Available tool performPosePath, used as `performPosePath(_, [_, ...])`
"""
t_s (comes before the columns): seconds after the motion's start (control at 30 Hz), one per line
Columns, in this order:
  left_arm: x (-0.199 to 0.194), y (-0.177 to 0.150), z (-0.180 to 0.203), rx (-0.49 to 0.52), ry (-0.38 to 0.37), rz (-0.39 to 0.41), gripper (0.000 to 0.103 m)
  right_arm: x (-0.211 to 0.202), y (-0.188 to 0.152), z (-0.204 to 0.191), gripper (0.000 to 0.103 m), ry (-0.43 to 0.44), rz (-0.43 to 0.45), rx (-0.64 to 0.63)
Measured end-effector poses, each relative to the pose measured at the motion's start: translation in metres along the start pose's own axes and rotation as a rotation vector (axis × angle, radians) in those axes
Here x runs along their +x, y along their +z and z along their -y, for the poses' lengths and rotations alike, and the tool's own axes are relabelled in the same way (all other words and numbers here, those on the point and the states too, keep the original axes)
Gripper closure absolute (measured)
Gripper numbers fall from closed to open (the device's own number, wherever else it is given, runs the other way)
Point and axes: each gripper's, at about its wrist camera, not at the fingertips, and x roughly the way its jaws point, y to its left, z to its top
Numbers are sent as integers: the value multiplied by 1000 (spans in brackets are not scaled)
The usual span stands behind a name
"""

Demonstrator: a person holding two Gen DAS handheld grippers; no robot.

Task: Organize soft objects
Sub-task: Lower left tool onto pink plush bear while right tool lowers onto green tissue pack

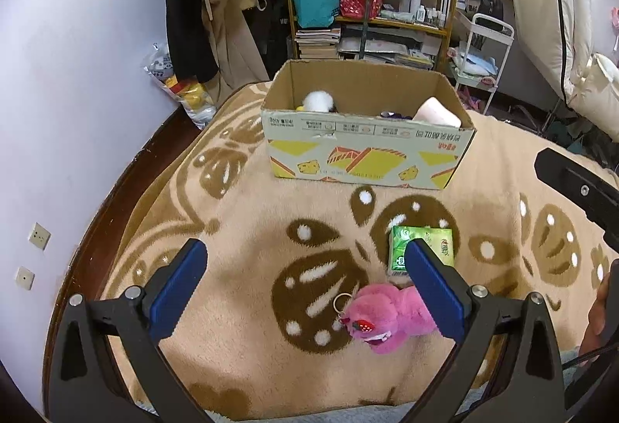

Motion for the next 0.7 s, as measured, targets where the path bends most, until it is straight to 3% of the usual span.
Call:
performPosePath(0.43, [43, -10, 10, -31, -51, -106, 2, 45, -8, 1, 0, -8, -137, 6])
performPosePath(0.7, [70, -18, 20, -38, -142, -208, 2, 73, -15, 2, 0, -15, -226, 20])
